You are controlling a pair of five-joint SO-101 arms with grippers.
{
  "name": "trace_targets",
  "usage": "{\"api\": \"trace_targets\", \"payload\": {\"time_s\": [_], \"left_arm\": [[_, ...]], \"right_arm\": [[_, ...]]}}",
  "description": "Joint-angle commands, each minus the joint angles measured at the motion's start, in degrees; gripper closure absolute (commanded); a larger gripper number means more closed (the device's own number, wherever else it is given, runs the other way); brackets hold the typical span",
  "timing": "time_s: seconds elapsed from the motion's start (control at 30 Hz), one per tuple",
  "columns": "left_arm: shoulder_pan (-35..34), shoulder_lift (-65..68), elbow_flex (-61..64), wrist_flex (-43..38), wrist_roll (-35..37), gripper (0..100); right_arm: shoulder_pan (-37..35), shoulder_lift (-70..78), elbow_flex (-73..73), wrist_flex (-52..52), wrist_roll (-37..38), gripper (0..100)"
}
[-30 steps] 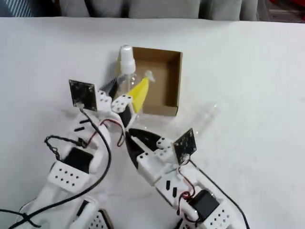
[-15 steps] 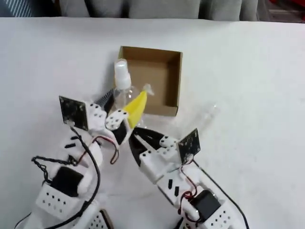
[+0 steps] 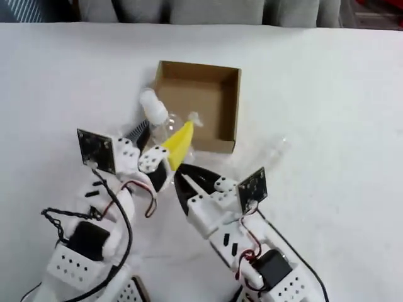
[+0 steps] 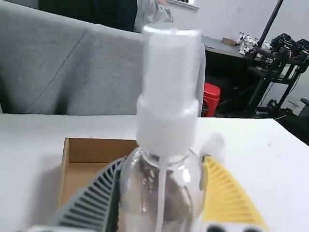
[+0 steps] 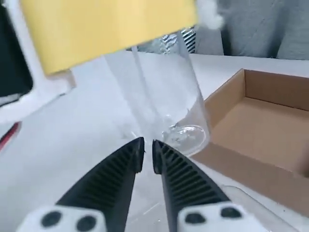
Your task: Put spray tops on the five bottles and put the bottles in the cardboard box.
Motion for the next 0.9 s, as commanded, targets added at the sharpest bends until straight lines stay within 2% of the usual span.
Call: {"api": "trace_targets", "payload": {"time_s": [0.0, 0.1, 0.2, 0.5, 0.63, 0.87], "left_arm": [[-3.0, -1.3, 3.8, -13.0, -0.1, 91], [-3.6, -0.9, 4.9, -17.2, 0.1, 91], [-4.1, 3.1, 3.1, -18.5, -0.1, 91], [-9.4, 36.1, -13.4, -25.1, 0.2, 91], [-9.7, 48.7, -19.7, -29.9, -0.1, 91], [-11.3, 64.0, -30.9, -34.5, -0.3, 91]], "right_arm": [[1.1, -0.8, 0.4, 2.3, 5.2, 98.3], [1.2, -0.8, 0.4, 4.9, 11.1, 98.3], [2.2, -0.8, 0.4, 6.4, 11.6, 98.3], [13.0, -0.7, 0.4, 9.8, 12.0, 98.3], [20.2, -0.7, 0.4, 12.1, 12.0, 98.3], [38.0, -0.7, 0.4, 18.3, 12.0, 98.3]]}}
